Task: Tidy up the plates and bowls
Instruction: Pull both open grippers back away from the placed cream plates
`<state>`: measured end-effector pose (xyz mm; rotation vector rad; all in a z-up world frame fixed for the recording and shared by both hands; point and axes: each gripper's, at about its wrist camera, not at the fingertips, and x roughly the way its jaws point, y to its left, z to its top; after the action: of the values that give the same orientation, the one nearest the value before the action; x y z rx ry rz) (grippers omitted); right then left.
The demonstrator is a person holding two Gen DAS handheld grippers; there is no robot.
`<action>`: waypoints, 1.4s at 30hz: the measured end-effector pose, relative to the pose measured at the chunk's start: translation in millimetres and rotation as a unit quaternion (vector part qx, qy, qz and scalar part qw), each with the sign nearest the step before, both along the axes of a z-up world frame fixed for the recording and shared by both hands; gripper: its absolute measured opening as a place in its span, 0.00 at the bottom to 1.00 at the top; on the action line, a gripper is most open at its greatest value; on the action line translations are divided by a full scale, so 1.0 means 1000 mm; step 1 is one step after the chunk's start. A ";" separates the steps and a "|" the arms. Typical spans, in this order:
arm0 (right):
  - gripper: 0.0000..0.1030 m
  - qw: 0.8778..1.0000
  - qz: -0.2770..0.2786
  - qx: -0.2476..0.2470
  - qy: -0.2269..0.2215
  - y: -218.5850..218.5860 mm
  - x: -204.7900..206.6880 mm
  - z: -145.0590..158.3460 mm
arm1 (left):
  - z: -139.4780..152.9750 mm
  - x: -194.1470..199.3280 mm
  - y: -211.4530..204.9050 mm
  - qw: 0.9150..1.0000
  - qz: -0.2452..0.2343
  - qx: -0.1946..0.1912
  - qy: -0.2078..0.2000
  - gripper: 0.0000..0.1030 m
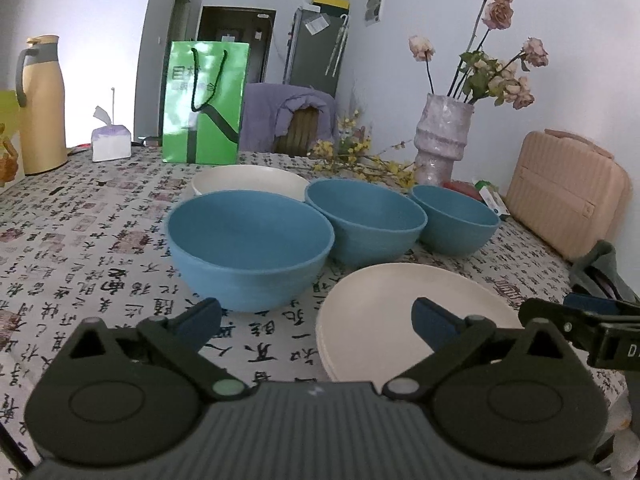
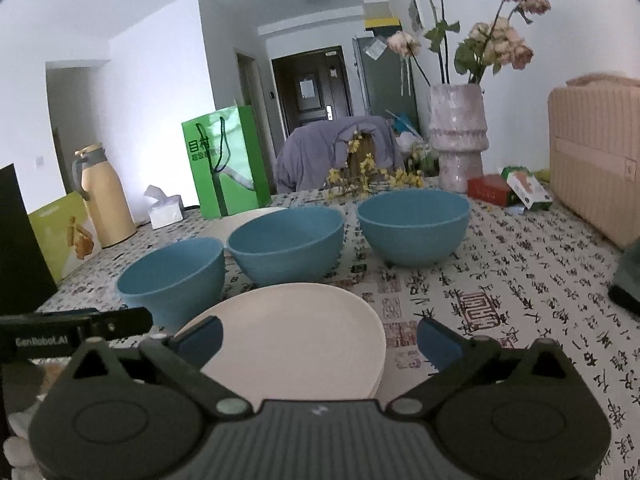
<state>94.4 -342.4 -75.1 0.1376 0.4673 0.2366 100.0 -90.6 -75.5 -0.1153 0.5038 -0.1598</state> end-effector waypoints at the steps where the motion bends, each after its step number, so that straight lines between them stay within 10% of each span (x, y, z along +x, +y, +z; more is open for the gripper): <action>1: 1.00 1.000 0.001 0.000 -0.001 0.001 -0.001 0.000 | 0.000 -0.001 0.002 1.000 0.001 0.001 -0.001 1.00; 42: 1.00 0.999 -0.027 0.018 -0.033 0.056 0.038 0.028 | 0.035 0.014 0.081 0.998 0.025 0.020 -0.051 1.00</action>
<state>132.1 -286.5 -47.5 0.1766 0.3939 0.1961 114.1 -9.5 -40.4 -0.0808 0.4009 -0.1066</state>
